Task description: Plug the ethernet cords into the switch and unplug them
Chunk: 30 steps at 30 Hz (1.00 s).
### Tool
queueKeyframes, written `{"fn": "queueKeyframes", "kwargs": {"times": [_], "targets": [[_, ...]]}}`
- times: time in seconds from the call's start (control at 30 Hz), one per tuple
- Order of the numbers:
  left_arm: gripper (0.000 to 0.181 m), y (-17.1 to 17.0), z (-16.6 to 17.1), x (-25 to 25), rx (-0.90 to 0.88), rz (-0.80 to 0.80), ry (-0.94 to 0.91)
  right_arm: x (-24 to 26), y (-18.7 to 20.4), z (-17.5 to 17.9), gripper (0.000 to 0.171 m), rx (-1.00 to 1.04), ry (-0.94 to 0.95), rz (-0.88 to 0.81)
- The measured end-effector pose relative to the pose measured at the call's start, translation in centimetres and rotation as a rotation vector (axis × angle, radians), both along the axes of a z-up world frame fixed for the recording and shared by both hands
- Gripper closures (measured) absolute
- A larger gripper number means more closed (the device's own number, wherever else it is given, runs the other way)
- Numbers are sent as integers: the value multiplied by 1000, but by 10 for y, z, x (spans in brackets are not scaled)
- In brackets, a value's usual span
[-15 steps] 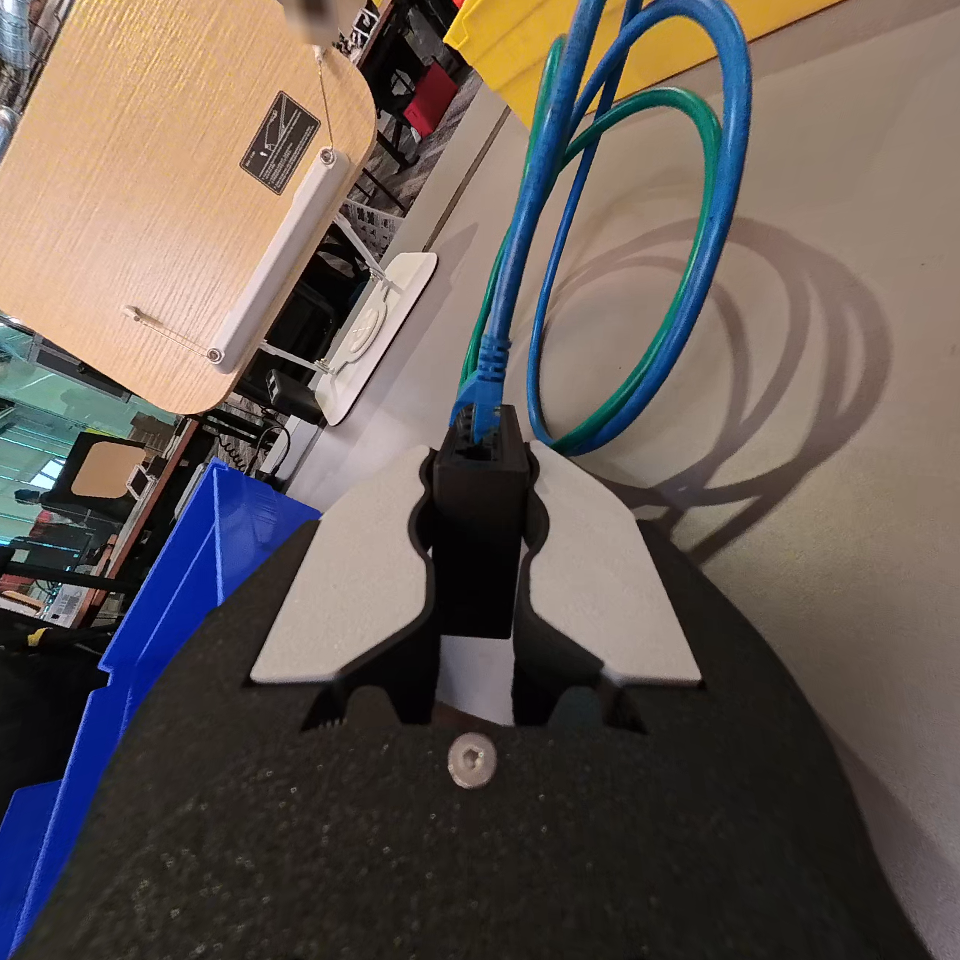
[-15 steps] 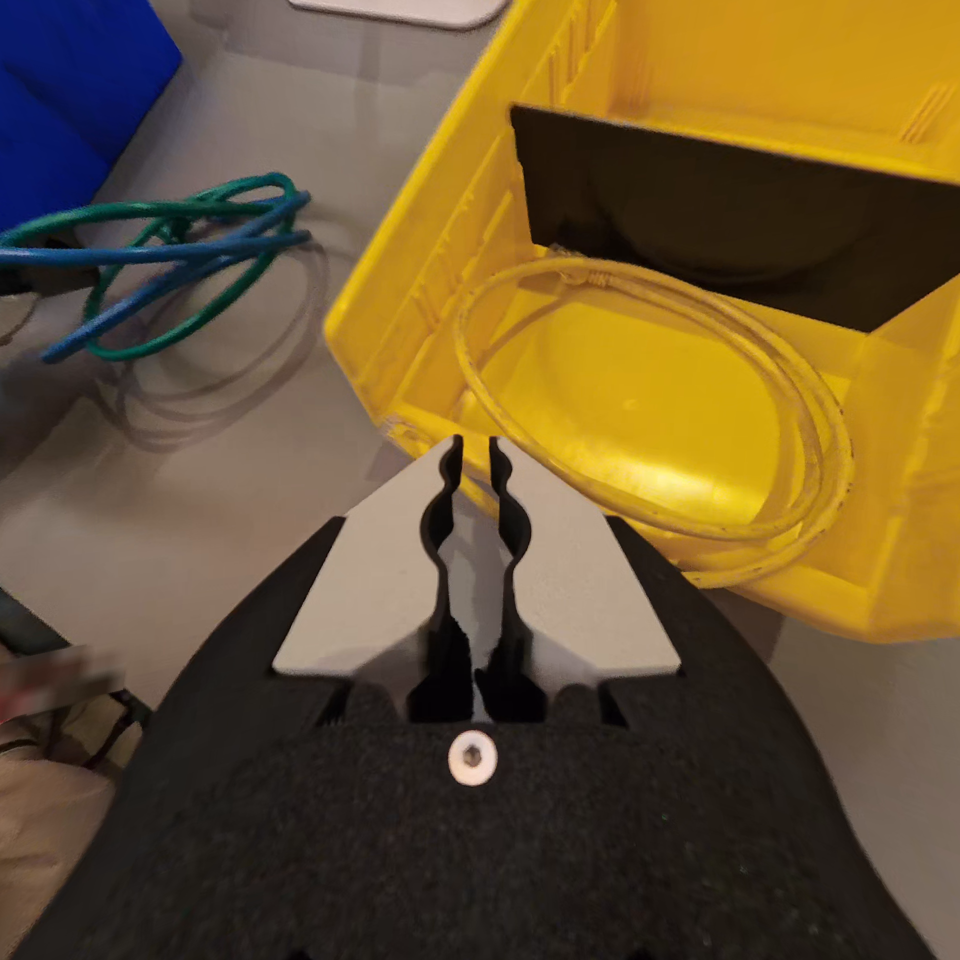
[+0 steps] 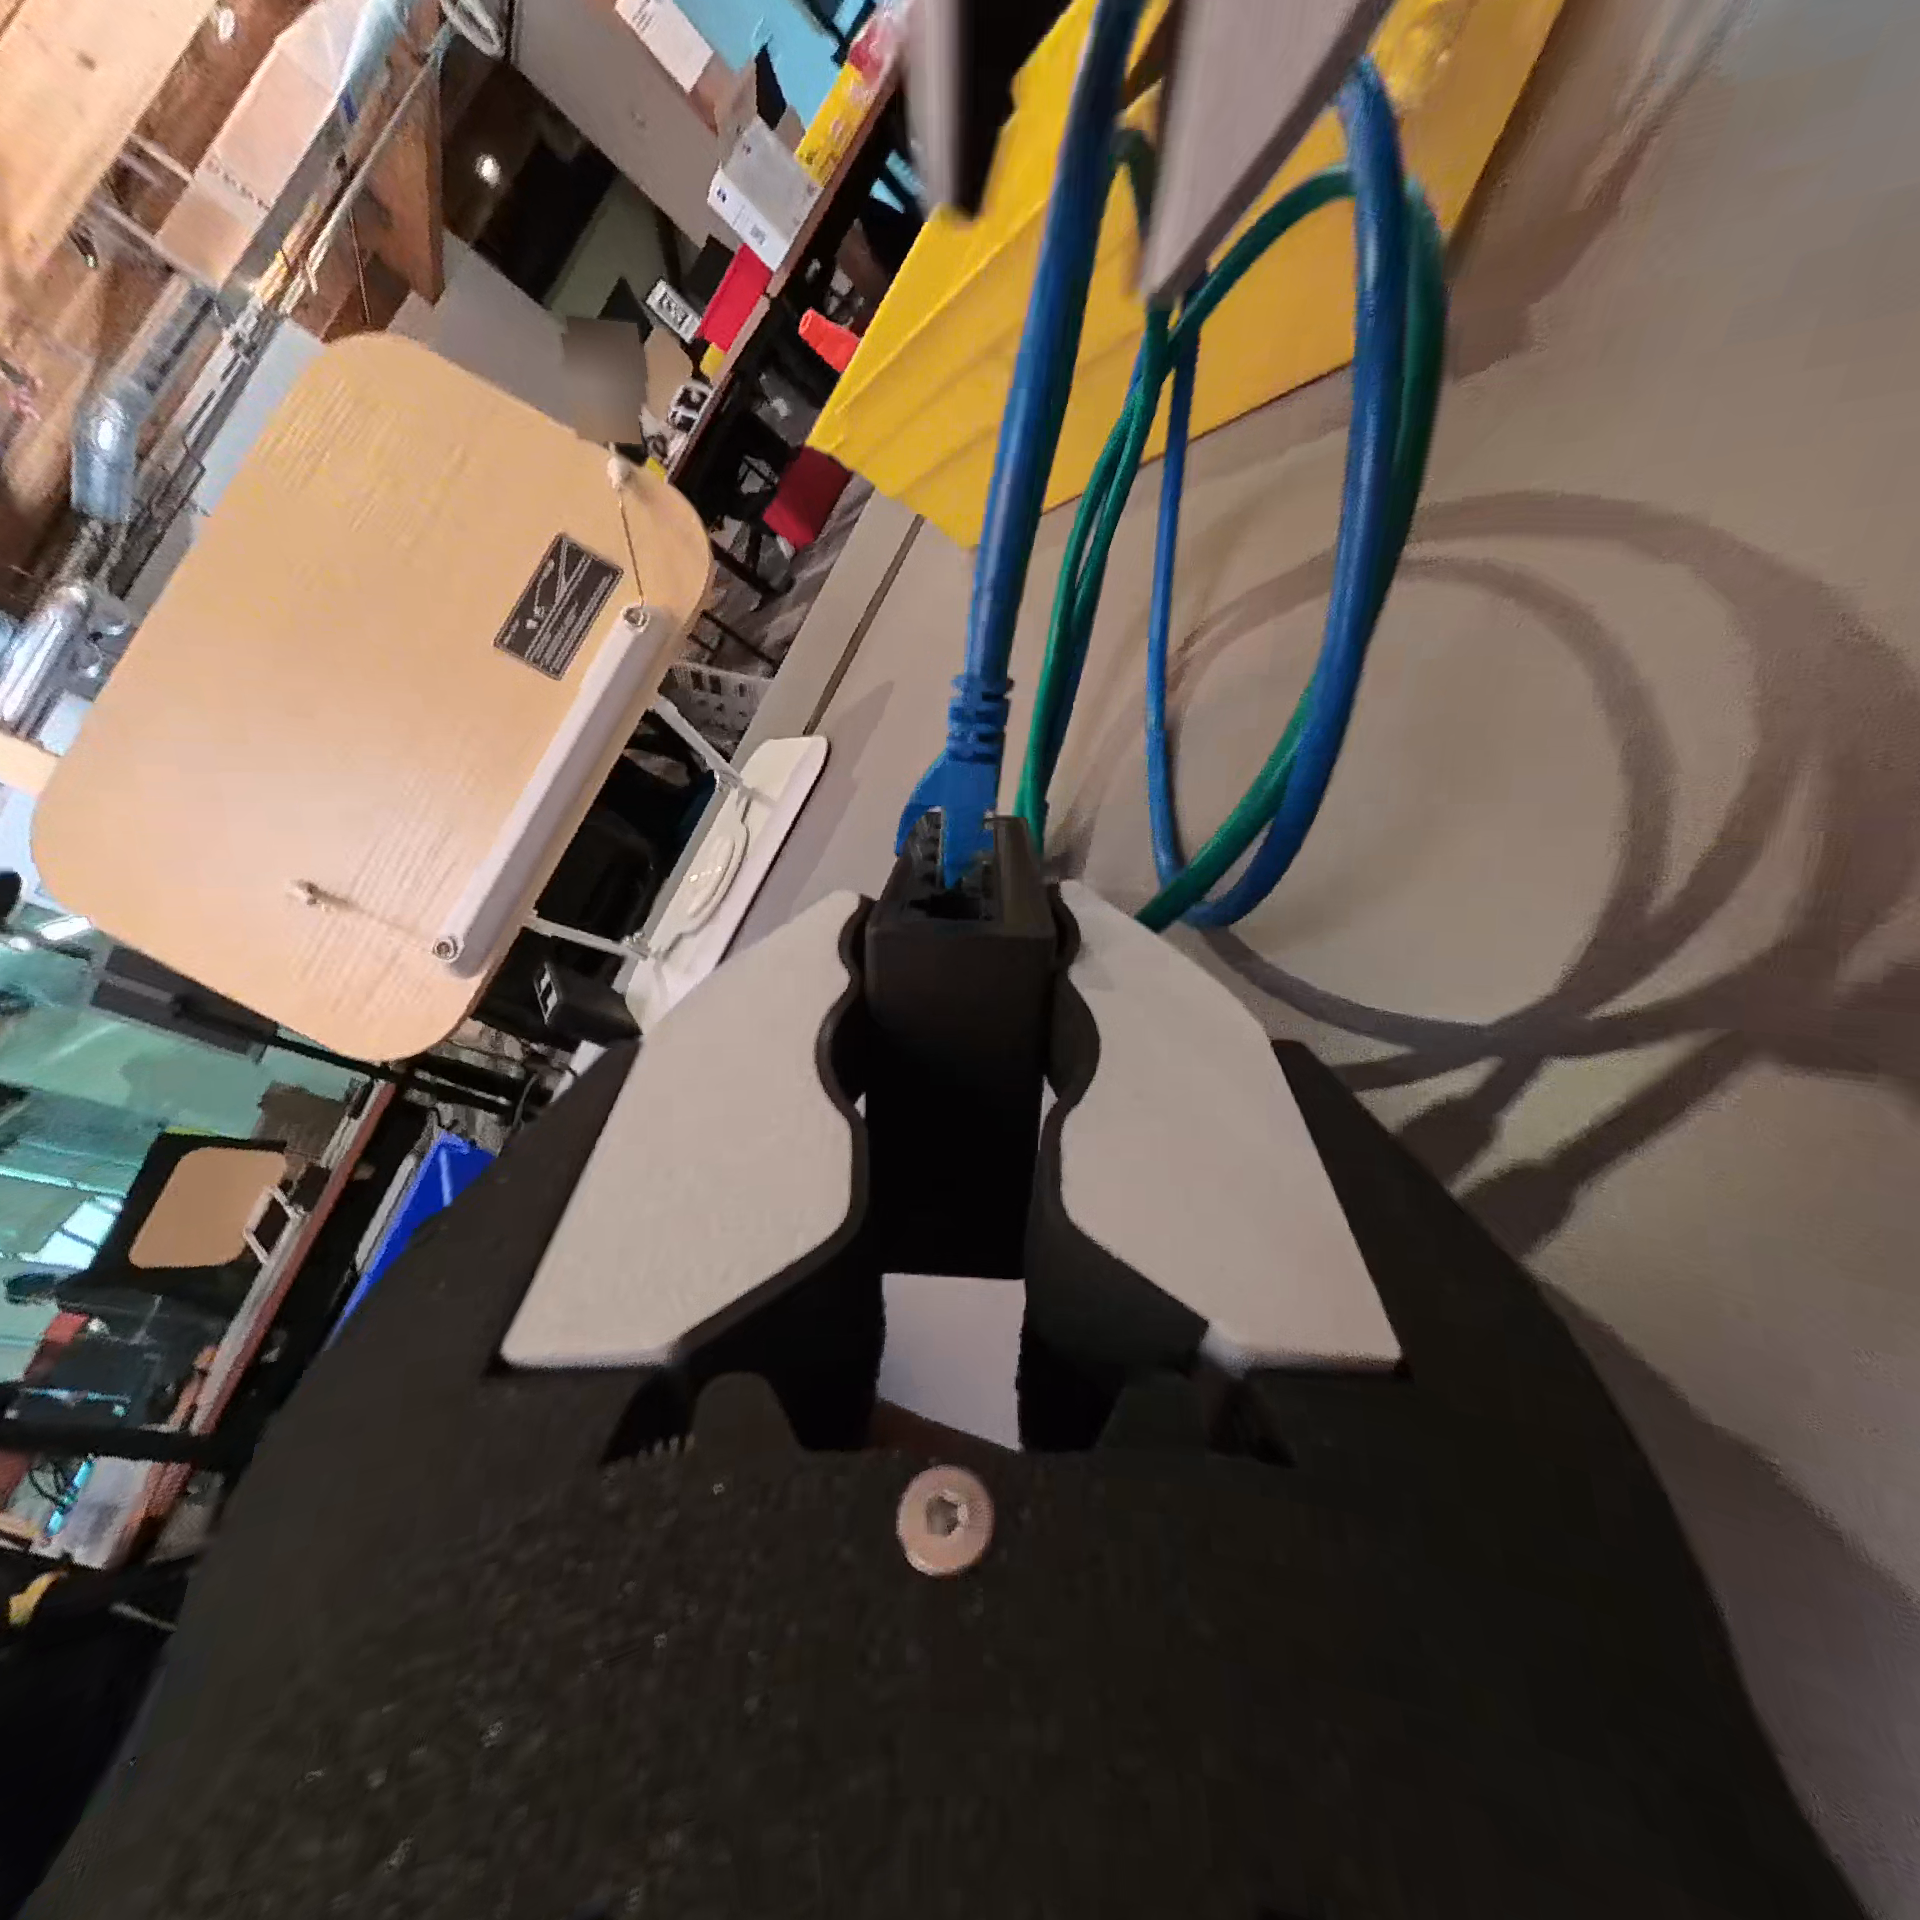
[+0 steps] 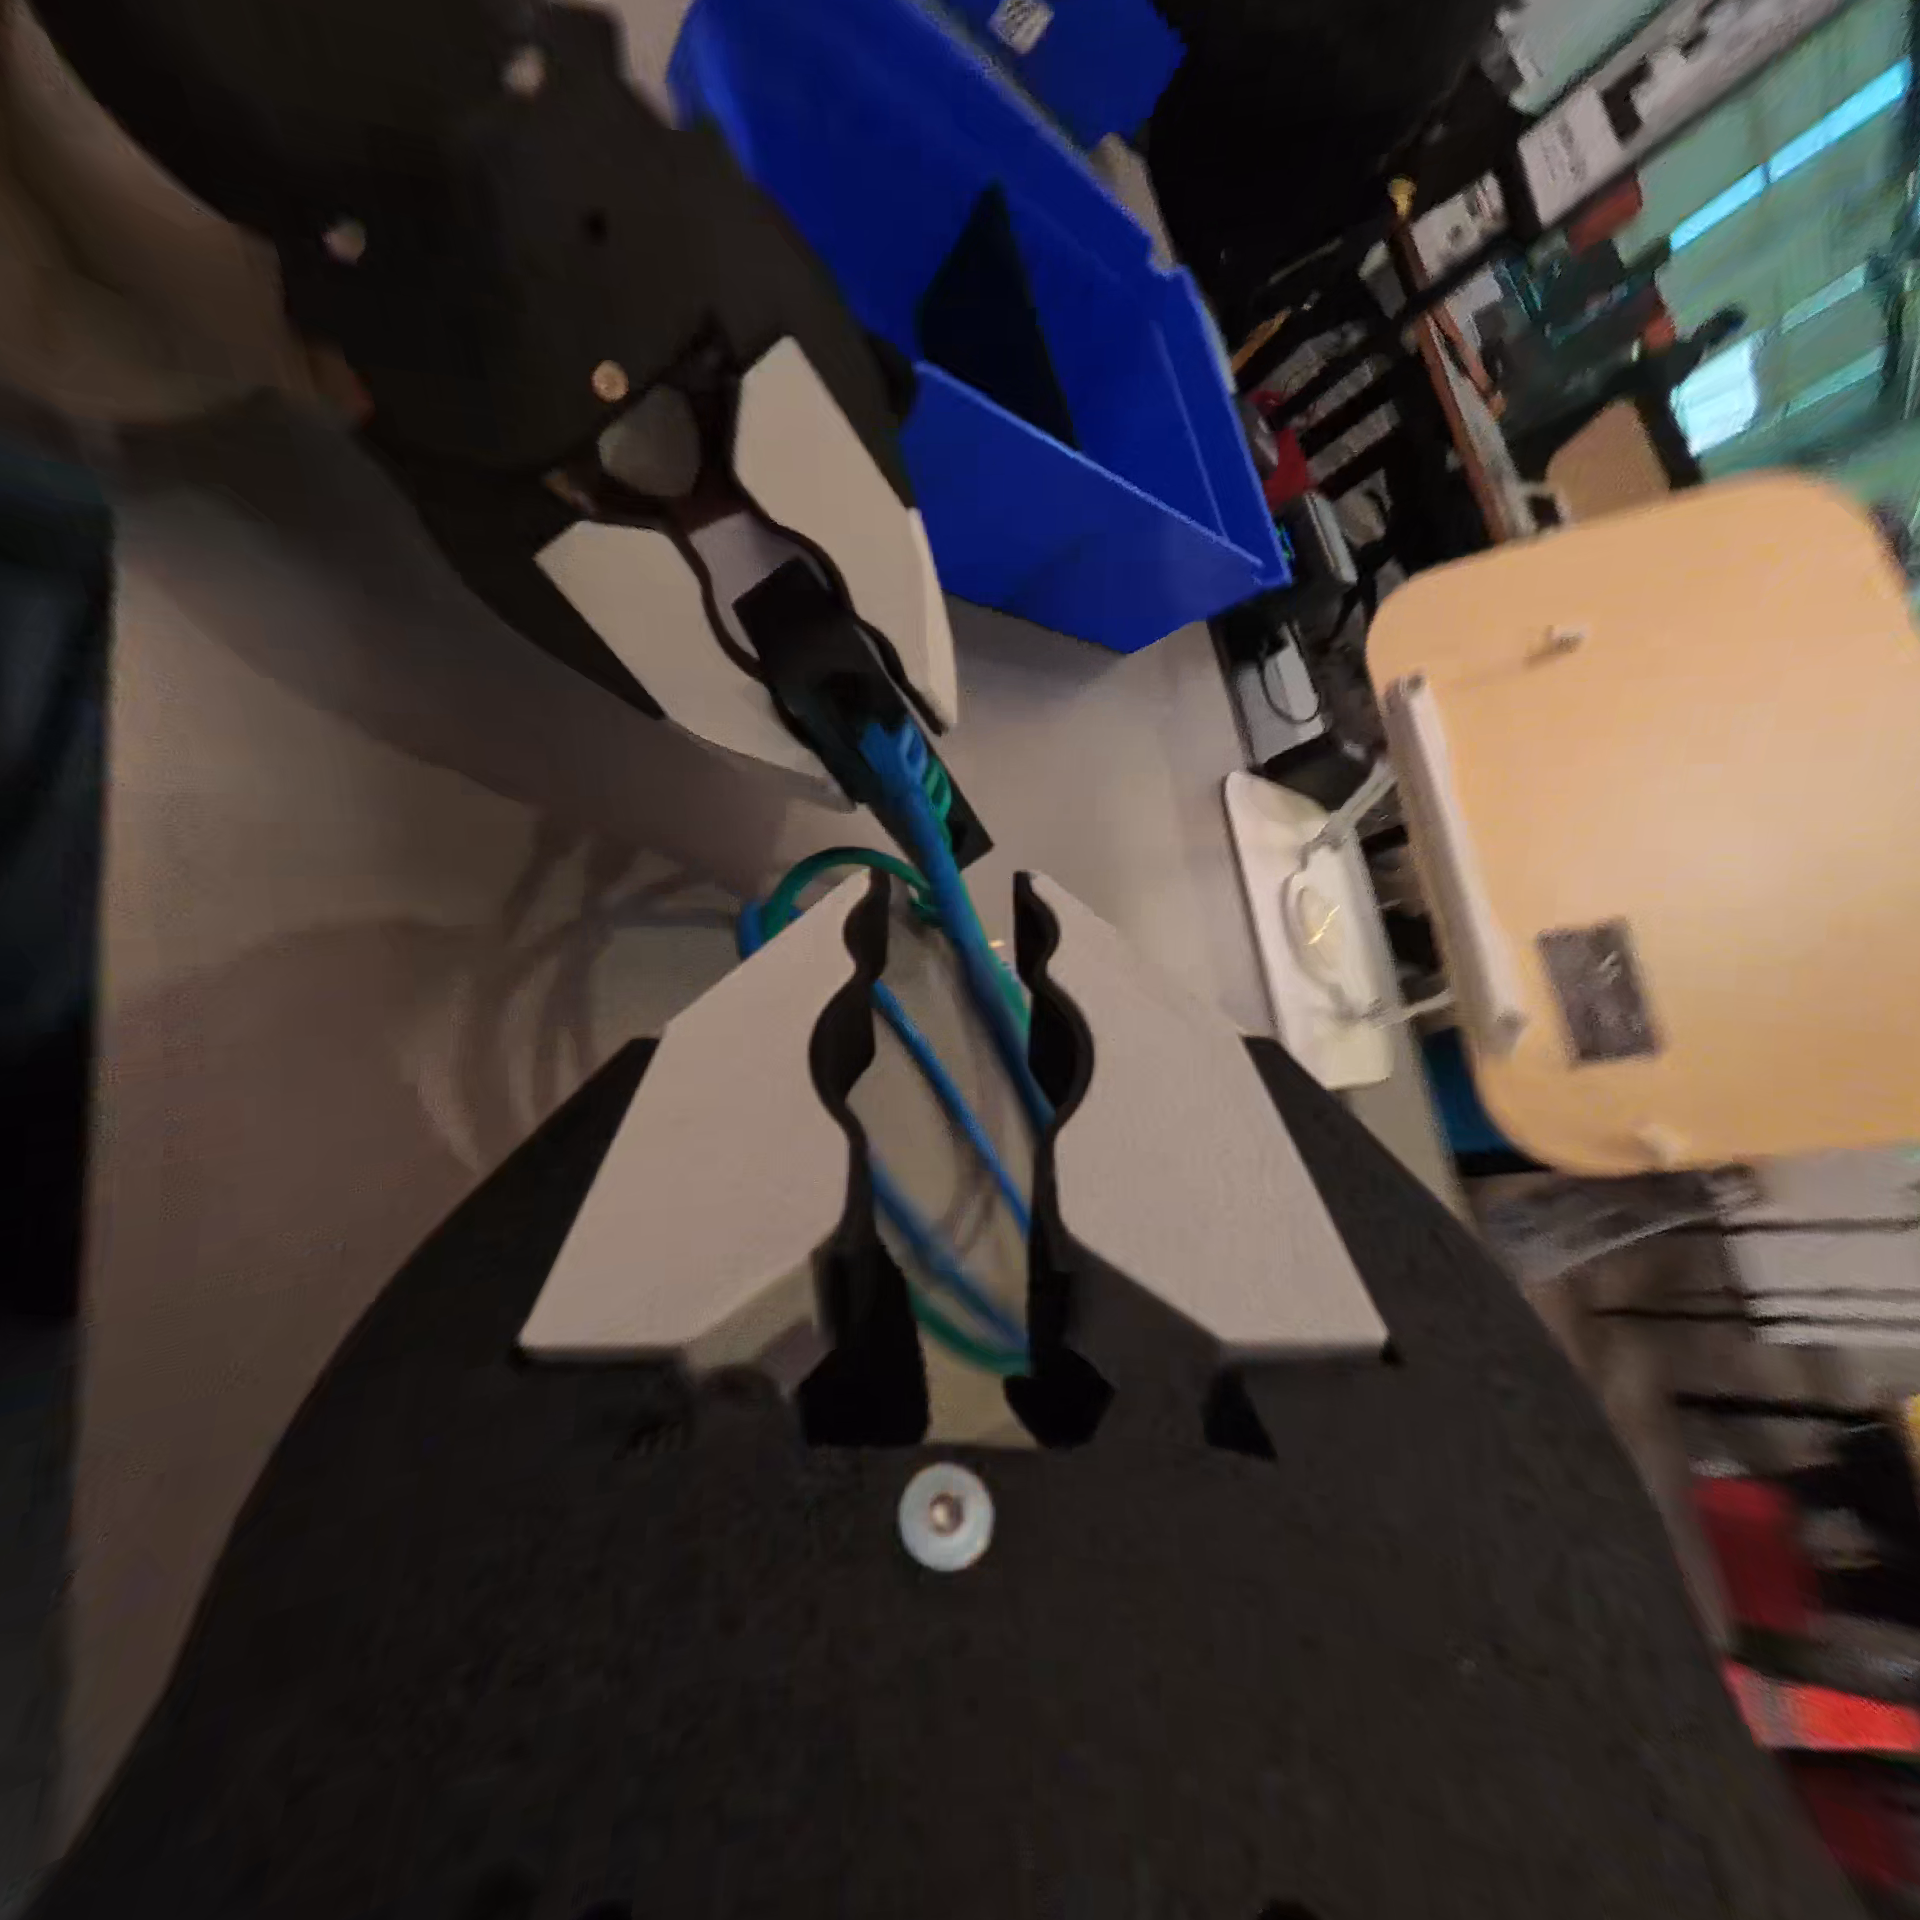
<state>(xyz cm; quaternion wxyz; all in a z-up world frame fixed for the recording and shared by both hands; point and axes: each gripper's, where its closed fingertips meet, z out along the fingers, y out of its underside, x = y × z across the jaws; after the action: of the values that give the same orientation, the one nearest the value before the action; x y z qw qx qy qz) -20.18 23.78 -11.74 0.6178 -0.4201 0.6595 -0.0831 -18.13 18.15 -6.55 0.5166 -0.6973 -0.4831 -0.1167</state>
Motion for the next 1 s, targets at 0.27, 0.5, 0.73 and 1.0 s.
{"fn": "queueKeyframes", "kwargs": {"times": [0.27,0.5,0.73,1.0], "targets": [[152,-14,-7,4,106,-26,65,-26,23,-42,148,-79,-384,182],[152,-11,-8,1,100,-23,67,-31,30,-47,151,-63,-366,207],[151,-11,-12,2,101,-21,86,-33,32,-52,156,-71,-386,213],[151,-5,-21,0,60,20,143,-31,37,-63,160,-222,-318,143]]}}
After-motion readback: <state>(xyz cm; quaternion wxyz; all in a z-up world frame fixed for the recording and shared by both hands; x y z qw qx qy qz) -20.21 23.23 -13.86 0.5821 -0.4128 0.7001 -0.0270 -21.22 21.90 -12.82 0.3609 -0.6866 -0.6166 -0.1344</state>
